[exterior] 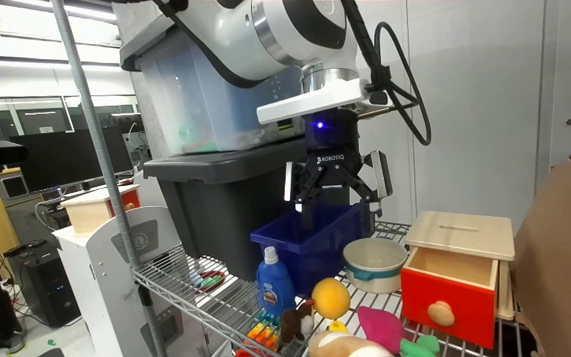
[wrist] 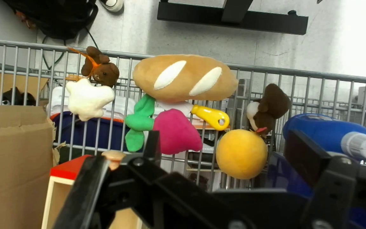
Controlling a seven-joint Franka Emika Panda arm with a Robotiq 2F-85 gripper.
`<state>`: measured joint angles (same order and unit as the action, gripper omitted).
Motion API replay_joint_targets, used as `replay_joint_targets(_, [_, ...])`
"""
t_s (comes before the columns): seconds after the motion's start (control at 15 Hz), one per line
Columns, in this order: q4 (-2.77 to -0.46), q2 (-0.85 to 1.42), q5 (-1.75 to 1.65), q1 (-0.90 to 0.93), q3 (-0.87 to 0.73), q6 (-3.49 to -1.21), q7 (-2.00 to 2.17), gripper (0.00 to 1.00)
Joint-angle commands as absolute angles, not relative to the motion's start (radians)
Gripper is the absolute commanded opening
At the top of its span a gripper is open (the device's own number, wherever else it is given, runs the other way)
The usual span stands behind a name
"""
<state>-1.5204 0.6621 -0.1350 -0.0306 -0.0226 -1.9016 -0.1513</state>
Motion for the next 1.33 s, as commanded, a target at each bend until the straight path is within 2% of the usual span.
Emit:
replay_joint_targets(0.0, [-1.481,0.678,-0.148,-0.022,-0.028,-1.860,-0.137,1.00])
replay_joint_targets(1.27, [-1.516,0.663,-0.136,-0.032,-0.021,-1.898,-0.146,1.00])
